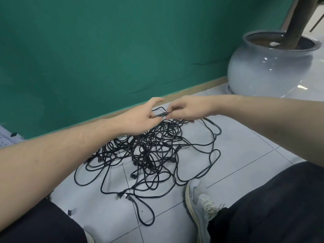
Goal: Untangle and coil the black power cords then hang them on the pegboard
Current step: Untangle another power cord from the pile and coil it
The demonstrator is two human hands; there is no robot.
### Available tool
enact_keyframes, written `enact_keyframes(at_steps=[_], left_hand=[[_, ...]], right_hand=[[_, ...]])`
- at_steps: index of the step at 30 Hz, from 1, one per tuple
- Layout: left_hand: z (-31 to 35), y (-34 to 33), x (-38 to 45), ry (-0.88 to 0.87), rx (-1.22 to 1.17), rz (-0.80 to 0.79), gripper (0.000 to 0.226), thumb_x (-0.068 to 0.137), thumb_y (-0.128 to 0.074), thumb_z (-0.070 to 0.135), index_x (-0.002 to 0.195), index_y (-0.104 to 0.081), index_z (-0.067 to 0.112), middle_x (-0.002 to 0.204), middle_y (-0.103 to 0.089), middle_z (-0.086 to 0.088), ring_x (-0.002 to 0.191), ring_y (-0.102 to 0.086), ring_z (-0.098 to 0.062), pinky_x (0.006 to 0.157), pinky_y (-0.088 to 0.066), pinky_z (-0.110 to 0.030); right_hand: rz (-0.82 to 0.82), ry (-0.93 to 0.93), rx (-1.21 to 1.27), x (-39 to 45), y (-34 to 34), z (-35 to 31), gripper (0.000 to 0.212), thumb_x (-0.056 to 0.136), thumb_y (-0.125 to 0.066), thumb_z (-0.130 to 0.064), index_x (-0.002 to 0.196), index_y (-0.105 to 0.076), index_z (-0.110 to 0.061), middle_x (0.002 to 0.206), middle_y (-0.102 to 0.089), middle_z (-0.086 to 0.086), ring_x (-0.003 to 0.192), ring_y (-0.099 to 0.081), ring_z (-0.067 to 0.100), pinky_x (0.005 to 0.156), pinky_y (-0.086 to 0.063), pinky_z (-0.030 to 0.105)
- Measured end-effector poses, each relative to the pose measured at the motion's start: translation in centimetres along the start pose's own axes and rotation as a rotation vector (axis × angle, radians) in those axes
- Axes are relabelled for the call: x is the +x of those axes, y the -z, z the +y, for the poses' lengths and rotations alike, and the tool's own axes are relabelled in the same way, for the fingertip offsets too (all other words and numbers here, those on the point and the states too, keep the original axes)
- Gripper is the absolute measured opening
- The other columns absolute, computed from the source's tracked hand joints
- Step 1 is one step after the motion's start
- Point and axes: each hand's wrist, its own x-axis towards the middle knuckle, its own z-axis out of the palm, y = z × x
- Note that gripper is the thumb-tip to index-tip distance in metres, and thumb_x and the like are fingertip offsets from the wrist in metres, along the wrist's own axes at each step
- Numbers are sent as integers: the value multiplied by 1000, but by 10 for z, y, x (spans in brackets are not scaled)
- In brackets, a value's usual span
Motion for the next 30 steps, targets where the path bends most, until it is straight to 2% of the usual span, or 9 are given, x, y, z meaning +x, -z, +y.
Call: enact_keyframes(at_steps=[4,8,12,15,18,21,25,28,30], left_hand=[[-15,-3,-5,-9,-2,-19,17,104,-53,27,111,-62,39,80,-71,2,69,-60,-17,69,-50,-31],[-42,-22,-14,92,114,-220,26,101,-54,20,88,-61,41,88,-72,13,85,-67,-13,79,-52,-28],[-50,-28,-17,44,37,-171,26,102,-37,34,97,-62,30,100,-68,11,99,-64,-15,95,-49,-36],[-54,-30,-17,-49,58,-159,31,110,-31,28,98,-59,24,93,-67,10,96,-61,-14,92,-46,-36],[-52,-32,-16,-54,70,-171,29,111,-33,29,113,-62,25,88,-63,14,86,-57,-1,82,-41,-22],[-39,-29,-11,-64,-6,-85,39,111,-36,28,148,-47,31,112,-59,26,93,-51,13,87,-36,-6],[-15,-22,-5,-32,-242,61,52,110,-39,24,157,-19,35,77,-50,-7,52,-36,-8,52,-36,-20],[3,-17,-1,-17,-346,151,52,109,-41,20,154,-20,31,74,-50,-8,51,-34,-10,48,-36,-24],[8,-17,1,-46,-393,159,47,109,-42,23,151,-22,31,69,-51,-1,51,-36,-11,49,-36,-26]], right_hand=[[164,98,-32,-6,13,-10,19,93,-58,-20,75,-63,-18,60,-48,-8,56,-39,8,57,-34,25],[158,115,-8,-19,19,-1,23,81,-59,-25,73,-58,-3,63,-45,1,60,-36,13,60,-31,31],[163,67,-6,-26,25,20,26,81,-61,-23,71,-53,-1,61,-41,0,57,-33,11,57,-29,28],[149,-56,-74,-30,25,47,25,92,-62,-19,72,-55,-6,62,-45,-4,59,-38,12,62,-36,29],[54,-222,-68,-32,19,71,33,96,-63,-33,71,-57,-13,64,-53,3,61,-50,19,62,-50,31],[-30,-262,-27,-30,12,74,24,97,-63,-38,88,-65,-17,72,-68,6,65,-61,18,71,-53,28],[-106,-199,132,-18,5,47,30,98,-57,-33,109,-65,-7,79,-67,7,68,-62,19,80,-57,40],[-106,-128,235,-10,2,19,27,102,-41,-30,106,-63,-15,91,-68,10,72,-63,18,80,-57,40],[-40,-67,280,-6,0,4,28,103,-37,-28,95,-62,-19,82,-61,7,67,-57,16,72,-55,41]])
